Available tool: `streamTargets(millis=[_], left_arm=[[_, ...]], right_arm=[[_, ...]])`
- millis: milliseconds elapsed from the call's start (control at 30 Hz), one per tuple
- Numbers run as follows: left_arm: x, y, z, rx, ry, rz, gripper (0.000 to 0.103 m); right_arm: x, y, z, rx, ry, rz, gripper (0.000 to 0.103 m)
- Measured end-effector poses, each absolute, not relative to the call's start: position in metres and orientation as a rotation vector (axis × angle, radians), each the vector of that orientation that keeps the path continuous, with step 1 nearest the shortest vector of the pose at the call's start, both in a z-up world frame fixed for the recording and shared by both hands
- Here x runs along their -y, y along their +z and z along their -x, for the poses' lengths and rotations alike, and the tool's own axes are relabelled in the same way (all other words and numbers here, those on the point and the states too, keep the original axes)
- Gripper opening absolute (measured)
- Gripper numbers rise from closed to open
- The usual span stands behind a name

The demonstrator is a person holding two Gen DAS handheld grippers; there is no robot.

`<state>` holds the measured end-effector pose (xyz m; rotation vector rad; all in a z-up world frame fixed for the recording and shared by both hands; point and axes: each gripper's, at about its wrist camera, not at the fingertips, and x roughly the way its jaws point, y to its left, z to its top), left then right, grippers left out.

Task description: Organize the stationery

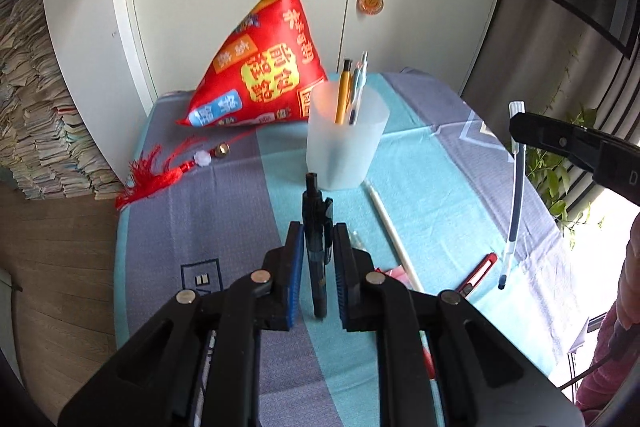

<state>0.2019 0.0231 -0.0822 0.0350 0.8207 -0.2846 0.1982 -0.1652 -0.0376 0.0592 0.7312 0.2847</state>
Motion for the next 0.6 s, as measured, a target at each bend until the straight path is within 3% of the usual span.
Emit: streamTargets(millis=[600], left_arm=[[-0.001, -0.021, -0.219, -0.694, -0.326, -0.063, 0.011]], right_arm=[[0.177, -0.025, -0.18, -0.679, 0.284, -0.086, 0.013]])
